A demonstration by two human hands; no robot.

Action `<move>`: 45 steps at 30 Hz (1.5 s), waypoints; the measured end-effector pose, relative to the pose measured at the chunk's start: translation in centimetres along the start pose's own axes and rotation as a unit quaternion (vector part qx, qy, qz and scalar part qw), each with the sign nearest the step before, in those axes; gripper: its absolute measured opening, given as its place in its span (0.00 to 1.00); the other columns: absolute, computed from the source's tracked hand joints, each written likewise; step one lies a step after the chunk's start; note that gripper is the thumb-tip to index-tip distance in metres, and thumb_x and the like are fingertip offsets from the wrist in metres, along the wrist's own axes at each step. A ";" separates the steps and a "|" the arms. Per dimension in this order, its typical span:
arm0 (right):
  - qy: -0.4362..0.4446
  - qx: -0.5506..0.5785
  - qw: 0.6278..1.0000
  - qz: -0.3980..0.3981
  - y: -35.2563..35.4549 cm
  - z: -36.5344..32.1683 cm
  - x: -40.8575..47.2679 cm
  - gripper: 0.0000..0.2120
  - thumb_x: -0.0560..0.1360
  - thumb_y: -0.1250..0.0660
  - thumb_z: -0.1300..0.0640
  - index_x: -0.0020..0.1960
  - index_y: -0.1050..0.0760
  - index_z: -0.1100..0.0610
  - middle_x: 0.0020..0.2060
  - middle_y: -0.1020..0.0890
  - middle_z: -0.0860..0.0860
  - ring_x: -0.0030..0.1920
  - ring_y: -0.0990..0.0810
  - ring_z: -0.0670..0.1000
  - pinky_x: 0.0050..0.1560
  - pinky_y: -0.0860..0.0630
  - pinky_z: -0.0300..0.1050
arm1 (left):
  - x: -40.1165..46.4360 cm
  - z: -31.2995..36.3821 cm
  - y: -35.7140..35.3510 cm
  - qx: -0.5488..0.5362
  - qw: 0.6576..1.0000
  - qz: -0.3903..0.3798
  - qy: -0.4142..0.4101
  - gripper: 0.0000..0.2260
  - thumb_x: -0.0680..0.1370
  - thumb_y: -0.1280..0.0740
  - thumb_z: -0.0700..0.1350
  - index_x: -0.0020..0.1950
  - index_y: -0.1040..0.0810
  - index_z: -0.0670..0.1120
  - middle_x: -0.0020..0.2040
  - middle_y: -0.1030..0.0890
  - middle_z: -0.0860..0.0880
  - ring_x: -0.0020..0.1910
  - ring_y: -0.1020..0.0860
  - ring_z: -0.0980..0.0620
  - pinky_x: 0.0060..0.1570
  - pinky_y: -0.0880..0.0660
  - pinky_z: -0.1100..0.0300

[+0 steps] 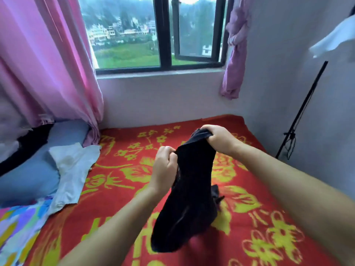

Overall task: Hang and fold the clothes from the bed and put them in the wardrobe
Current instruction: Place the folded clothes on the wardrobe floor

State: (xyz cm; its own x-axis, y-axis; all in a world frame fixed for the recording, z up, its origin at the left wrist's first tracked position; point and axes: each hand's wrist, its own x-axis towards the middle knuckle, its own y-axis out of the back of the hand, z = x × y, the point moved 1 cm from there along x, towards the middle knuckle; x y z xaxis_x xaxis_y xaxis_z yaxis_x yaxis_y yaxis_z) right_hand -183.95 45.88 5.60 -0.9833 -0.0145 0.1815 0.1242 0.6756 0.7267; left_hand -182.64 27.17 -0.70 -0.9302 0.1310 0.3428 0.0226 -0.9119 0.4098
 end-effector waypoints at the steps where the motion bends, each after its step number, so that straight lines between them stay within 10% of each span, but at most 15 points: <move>1: 0.005 0.014 1.000 0.023 1.5 -1.7 -0.2 0.17 0.71 0.43 0.72 0.53 0.21 0.61 0.47 0.19 0.54 0.49 0.24 0.50 0.49 0.31 0.42 | 0.7 1.3 1.0 -0.034 0.999 0.020 -0.001 0.08 0.80 0.41 0.40 0.42 0.29 0.47 0.44 0.27 0.48 0.46 0.27 0.48 0.48 0.30 0.57; 7: 0.041 0.106 0.993 0.032 7.0 -10.7 -2.3 0.14 0.71 0.45 0.73 0.44 0.22 0.63 0.38 0.19 0.54 0.42 0.22 0.51 0.47 0.24 0.48 | 1.3 7.4 3.9 -0.122 0.973 -0.197 0.013 0.31 0.70 0.30 0.57 0.70 0.36 0.53 0.59 0.23 0.56 0.57 0.23 0.61 0.56 0.27 0.65; 15: 0.094 0.151 0.983 0.040 11.1 -17.1 -4.5 0.15 0.76 0.42 0.69 0.46 0.22 0.52 0.37 0.18 0.46 0.35 0.19 0.41 0.41 0.22 0.35 | -2.2 8.6 5.1 -0.122 0.937 -0.323 0.043 0.08 0.69 0.28 0.53 0.46 0.19 0.55 0.45 0.16 0.57 0.46 0.18 0.60 0.42 0.25 0.68; 22: 0.109 0.238 0.953 0.150 14.0 -18.5 -5.4 0.19 0.74 0.45 0.72 0.51 0.22 0.55 0.38 0.18 0.45 0.36 0.19 0.39 0.37 0.25 0.30 | -3.9 4.2 5.6 0.073 0.893 -0.435 0.093 0.04 0.69 0.39 0.43 0.39 0.25 0.46 0.37 0.24 0.51 0.33 0.26 0.58 0.38 0.29 0.62; 25: 0.103 0.142 0.973 0.151 16.0 -17.2 -5.7 0.14 0.75 0.42 0.68 0.49 0.20 0.55 0.38 0.17 0.47 0.37 0.19 0.41 0.40 0.24 0.33 | -2.7 3.6 6.8 0.127 0.923 -0.353 0.088 0.06 0.68 0.42 0.43 0.30 0.32 0.49 0.27 0.28 0.56 0.23 0.31 0.60 0.28 0.32 0.63; 30: -0.084 -0.159 0.975 -0.132 18.2 -12.0 -7.3 0.08 0.75 0.39 0.64 0.48 0.22 0.54 0.41 0.21 0.52 0.39 0.23 0.48 0.39 0.27 0.41 | 2.3 6.8 9.2 0.145 0.972 -0.182 0.009 0.09 0.66 0.42 0.35 0.30 0.26 0.45 0.27 0.26 0.50 0.28 0.28 0.52 0.29 0.33 0.61; 34: -0.128 -0.033 0.921 -0.366 16.6 -10.7 -8.9 0.35 0.72 0.27 0.48 0.72 0.41 0.37 0.66 0.29 0.40 0.67 0.31 0.44 0.70 0.37 0.52 | 4.6 12.3 9.3 0.191 0.968 -0.149 -0.066 0.07 0.67 0.40 0.35 0.35 0.22 0.39 0.32 0.22 0.40 0.32 0.25 0.45 0.31 0.27 0.58; 38: -0.051 0.072 0.969 -0.233 11.5 -12.6 -8.6 0.45 0.72 0.28 0.50 0.78 0.54 0.45 0.70 0.37 0.44 0.71 0.36 0.46 0.69 0.37 0.44 | 4.9 18.0 8.3 0.184 0.964 -0.162 -0.099 0.10 0.69 0.40 0.34 0.30 0.23 0.44 0.26 0.26 0.49 0.27 0.26 0.50 0.26 0.30 0.64; 41: 0.026 0.123 0.986 -0.111 9.3 -13.6 -7.4 0.23 0.75 0.30 0.62 0.68 0.31 0.57 0.61 0.22 0.54 0.60 0.22 0.51 0.58 0.25 0.37 | 5.4 21.2 9.2 0.132 0.972 -0.177 -0.081 0.13 0.70 0.39 0.34 0.30 0.23 0.46 0.25 0.26 0.51 0.27 0.27 0.53 0.27 0.30 0.65; 45: 0.049 0.193 0.980 0.018 10.1 -14.4 -5.6 0.09 0.76 0.35 0.67 0.54 0.21 0.57 0.46 0.16 0.53 0.43 0.18 0.47 0.48 0.21 0.37 | 5.3 20.0 13.1 -0.120 0.947 -0.299 -0.017 0.12 0.77 0.32 0.40 0.60 0.22 0.44 0.53 0.19 0.46 0.52 0.20 0.53 0.53 0.22 0.57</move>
State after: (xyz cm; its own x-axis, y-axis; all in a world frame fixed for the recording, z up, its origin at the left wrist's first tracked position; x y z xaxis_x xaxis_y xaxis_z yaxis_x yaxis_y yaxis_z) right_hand -175.28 42.22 21.46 -0.9592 -0.0441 0.2792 0.0802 0.9047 0.4183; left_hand -179.94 23.73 23.42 -0.7385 0.6598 0.1387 -0.5913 -0.7326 0.3371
